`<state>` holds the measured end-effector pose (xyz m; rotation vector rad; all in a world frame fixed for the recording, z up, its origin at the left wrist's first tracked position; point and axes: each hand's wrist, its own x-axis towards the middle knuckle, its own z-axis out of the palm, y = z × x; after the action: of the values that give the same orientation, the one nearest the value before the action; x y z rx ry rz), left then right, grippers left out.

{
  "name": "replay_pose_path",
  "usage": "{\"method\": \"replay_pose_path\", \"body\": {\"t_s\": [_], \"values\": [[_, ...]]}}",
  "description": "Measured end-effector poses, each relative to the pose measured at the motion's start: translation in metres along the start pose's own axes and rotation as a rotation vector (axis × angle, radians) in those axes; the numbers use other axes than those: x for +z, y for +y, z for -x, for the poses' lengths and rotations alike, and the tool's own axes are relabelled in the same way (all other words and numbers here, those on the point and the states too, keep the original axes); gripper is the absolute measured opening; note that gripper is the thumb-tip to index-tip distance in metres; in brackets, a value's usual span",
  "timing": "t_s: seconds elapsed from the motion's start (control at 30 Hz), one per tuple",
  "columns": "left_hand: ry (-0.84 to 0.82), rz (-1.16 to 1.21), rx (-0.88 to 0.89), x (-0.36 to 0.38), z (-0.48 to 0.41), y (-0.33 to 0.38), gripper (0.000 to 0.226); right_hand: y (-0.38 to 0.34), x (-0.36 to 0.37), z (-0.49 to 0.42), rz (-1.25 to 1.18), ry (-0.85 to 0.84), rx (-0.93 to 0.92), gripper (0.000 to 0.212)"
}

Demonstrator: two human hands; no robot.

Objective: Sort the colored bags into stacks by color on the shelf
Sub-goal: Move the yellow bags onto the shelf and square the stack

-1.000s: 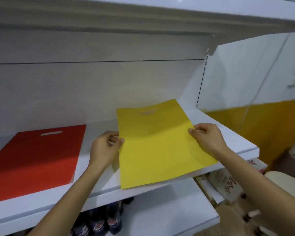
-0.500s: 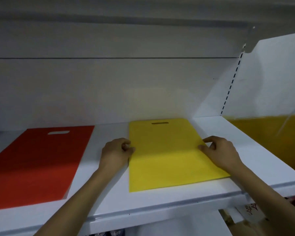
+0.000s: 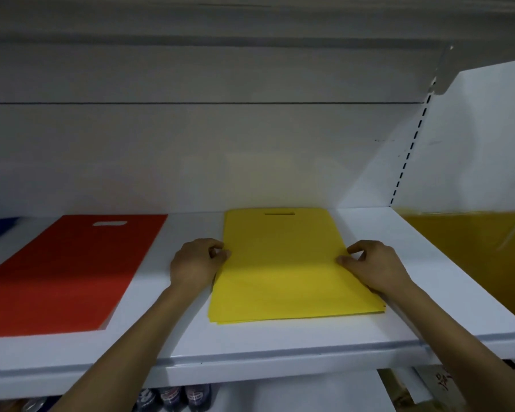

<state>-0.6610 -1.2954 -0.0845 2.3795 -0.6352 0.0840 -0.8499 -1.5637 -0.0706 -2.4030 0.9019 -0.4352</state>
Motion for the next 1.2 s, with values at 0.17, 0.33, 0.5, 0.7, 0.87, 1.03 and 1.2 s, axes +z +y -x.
{"method": "replay_pose_path", "body": {"t_s": [0.17,0.33,0.5,0.7,0.87,1.03,1.2], "values": [[-0.004,0.003,-0.004,0.001,0.002,0.002,0.031,0.001,0.000,-0.001,0.000,-0.018,-0.002,0.045],[-0.062,0.019,-0.036,-0.010,0.002,0.005,0.022,-0.006,-0.008,0.002,0.050,-0.029,-0.009,0.050],[0.063,-0.140,-0.041,-0.045,0.019,0.005,0.020,-0.032,-0.029,0.009,0.116,0.121,-0.130,0.038],[0.218,-0.392,-0.127,-0.117,0.073,0.002,0.022,-0.109,-0.015,0.029,0.362,0.024,-0.480,0.041],[0.253,-0.763,-0.223,-0.184,0.140,-0.024,0.027,-0.183,0.020,0.064,0.504,-0.058,-0.706,0.040],[0.197,-0.978,-0.380,-0.243,0.210,-0.054,0.031,-0.269,0.046,0.118,0.529,-0.109,-0.900,0.035],[0.254,-0.942,-0.557,-0.291,0.269,-0.080,0.034,-0.352,0.069,0.188,0.463,-0.149,-1.124,0.023]]}}
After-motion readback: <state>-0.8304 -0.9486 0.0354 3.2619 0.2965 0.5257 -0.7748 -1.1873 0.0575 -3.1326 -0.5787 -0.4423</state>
